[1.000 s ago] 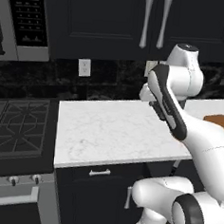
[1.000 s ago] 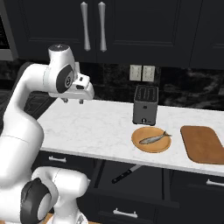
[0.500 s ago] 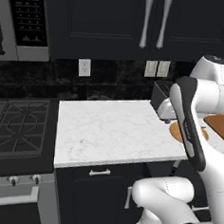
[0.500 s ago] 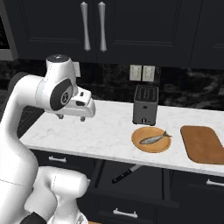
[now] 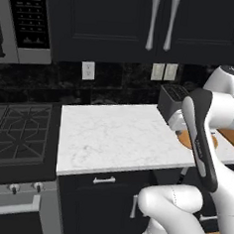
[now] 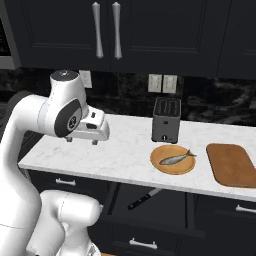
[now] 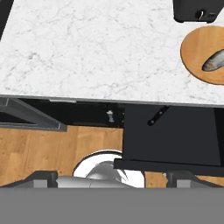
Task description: Pick up the knife from the drawer and place it on the cutting board. Then place the meat from the plate to the cutting board.
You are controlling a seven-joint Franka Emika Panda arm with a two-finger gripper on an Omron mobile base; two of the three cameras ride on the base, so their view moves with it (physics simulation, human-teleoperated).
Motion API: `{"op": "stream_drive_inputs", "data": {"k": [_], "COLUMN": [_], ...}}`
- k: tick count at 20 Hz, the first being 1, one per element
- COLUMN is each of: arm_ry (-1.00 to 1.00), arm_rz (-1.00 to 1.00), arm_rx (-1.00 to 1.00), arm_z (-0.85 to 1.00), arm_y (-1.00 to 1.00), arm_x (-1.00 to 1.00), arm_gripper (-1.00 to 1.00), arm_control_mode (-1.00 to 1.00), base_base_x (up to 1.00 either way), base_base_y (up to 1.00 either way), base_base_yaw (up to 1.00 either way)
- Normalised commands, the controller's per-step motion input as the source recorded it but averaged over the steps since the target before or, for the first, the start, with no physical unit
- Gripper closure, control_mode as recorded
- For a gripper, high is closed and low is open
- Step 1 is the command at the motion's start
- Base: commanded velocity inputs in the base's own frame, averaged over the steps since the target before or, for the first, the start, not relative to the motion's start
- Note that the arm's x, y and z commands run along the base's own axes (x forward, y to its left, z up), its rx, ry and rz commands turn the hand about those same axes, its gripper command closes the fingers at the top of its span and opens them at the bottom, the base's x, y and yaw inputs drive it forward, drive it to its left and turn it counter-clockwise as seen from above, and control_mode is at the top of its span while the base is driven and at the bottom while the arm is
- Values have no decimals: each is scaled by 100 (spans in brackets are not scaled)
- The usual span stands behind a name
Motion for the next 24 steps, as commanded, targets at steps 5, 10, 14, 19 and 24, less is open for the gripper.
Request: {"op": "stream_drive_inputs", "data": {"k": [5,10,14,19,24], "arm_ry": [0,0,0,0,0], "arm_rz": [0,0,0,0,0], "arm_rx": [0,0,0,0,0], "arm_z": [0,0,0,0,0], "arm_y": [0,0,0,0,0], "arm_x": [0,0,0,0,0], "arm_gripper": [-100,-100,-100,-100,-100], "arm_control_mode": [100,100,100,100,100], "base_base_x": [-34,-38,0,1,-14], "base_base_y": [0,0,-24,-58,-72], "base_base_yaw": [0,0,0,0,8]}}
